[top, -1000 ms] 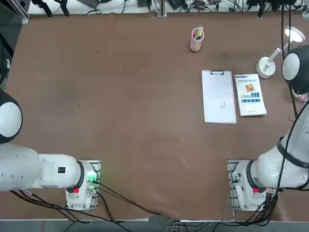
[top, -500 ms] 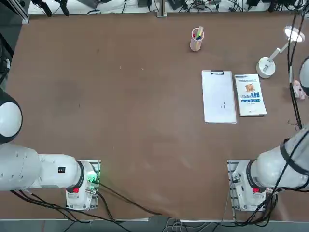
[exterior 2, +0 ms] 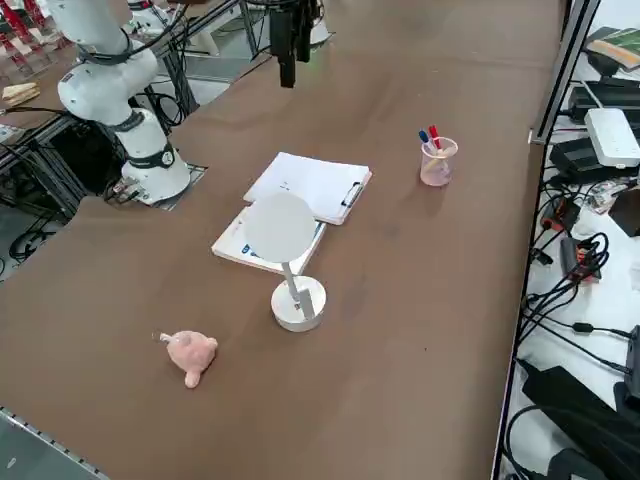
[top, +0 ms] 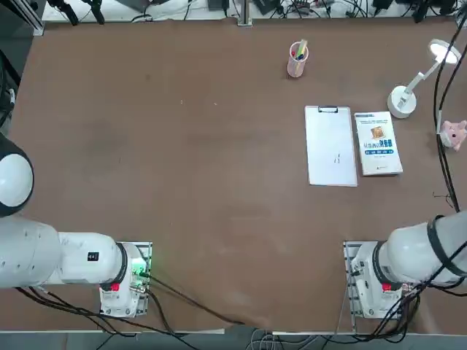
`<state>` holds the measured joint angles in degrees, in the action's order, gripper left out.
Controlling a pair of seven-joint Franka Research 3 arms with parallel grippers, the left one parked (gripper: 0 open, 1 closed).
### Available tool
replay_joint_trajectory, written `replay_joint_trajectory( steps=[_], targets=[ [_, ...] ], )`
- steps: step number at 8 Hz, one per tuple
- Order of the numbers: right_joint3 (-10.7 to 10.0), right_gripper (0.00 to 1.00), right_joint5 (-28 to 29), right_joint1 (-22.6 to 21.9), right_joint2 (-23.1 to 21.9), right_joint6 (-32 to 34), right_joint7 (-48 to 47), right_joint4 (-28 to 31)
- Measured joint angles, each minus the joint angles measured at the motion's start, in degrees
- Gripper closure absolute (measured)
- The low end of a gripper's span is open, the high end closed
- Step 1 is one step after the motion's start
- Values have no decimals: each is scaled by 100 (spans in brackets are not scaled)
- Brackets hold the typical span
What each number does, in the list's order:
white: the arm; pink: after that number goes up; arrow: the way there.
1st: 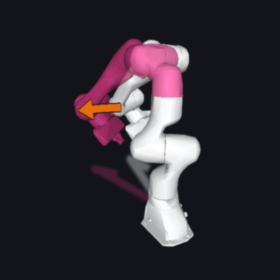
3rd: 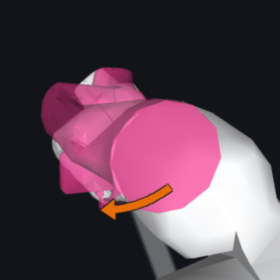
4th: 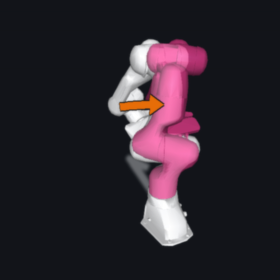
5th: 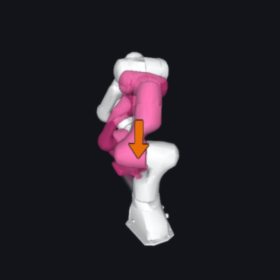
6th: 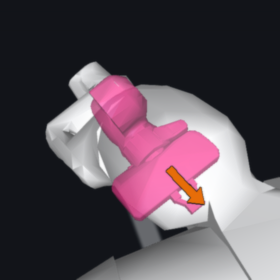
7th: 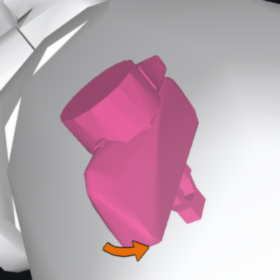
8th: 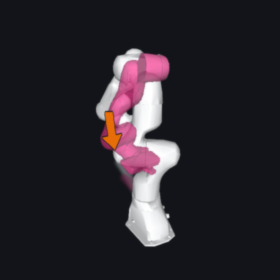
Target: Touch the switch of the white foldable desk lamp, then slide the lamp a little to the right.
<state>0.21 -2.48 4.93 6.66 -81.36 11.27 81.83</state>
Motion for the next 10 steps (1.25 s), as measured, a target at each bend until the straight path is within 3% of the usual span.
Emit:
replay_joint_trajectory(
  steps=[2,10],
  targets=[
    [51,0,235,-23,-52,-73,-387,20],
    [60,0,131,-360,119,-162,-552,-333]
  ],
)
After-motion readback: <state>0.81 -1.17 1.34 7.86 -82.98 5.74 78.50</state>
